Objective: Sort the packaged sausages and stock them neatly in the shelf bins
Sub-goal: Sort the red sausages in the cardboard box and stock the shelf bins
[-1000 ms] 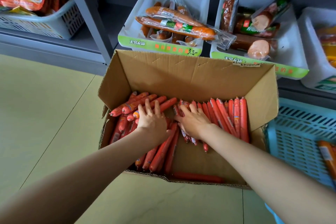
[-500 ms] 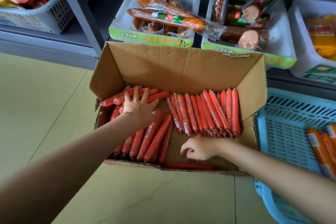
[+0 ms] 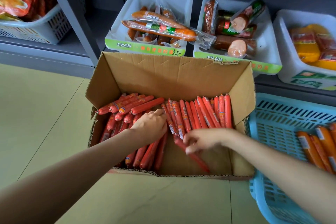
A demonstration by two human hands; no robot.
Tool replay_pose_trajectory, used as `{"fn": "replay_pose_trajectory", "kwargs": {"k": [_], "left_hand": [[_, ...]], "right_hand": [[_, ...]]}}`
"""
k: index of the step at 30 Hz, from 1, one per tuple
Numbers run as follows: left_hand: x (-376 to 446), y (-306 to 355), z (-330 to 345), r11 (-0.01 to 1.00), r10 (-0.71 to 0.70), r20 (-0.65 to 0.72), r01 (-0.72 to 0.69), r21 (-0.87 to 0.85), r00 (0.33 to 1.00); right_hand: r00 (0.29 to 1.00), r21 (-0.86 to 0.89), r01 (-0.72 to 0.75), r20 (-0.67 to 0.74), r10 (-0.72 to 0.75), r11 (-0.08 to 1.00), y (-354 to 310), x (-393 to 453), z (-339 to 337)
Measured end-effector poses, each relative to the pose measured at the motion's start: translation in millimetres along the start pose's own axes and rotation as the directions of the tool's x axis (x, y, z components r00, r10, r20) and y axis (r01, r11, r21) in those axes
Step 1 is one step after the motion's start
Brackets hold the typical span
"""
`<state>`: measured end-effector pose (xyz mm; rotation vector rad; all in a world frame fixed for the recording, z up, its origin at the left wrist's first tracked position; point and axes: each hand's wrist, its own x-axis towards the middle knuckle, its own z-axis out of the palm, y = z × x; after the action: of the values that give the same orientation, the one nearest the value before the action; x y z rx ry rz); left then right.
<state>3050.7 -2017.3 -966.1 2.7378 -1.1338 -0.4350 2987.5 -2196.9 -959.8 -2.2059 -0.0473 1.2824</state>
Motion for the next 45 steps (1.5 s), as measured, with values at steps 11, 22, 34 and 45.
{"fn": "replay_pose_trajectory", "kwargs": {"k": [11,22,34,45], "left_hand": [[67.2,31.6,16.5,0.795,-0.415,0.353,0.523,-0.307,0.839],[87.2,33.0,22.1,0.714,-0.551,0.286,0.62,-0.324,0.784],[87.7,50.4,23.8,0.717,-0.571,0.316,0.648,-0.257,0.758],[94.4,50.1,40.9,0.718,-0.605,0.216,0.643,-0.267,0.766]], "right_hand": [[0.621,0.0,-0.27,-0.764,0.175,0.963,31.2,-6.8,-53.0],[0.671,-0.312,-0.272,-0.74,-0.053,0.91,35.6,7.7,-41.5],[0.671,-0.336,-0.21,-0.732,-0.115,0.918,37.6,-5.5,-36.6],[0.621,-0.235,-0.219,-0.782,-0.05,0.947,42.4,-15.5,-38.2]]}}
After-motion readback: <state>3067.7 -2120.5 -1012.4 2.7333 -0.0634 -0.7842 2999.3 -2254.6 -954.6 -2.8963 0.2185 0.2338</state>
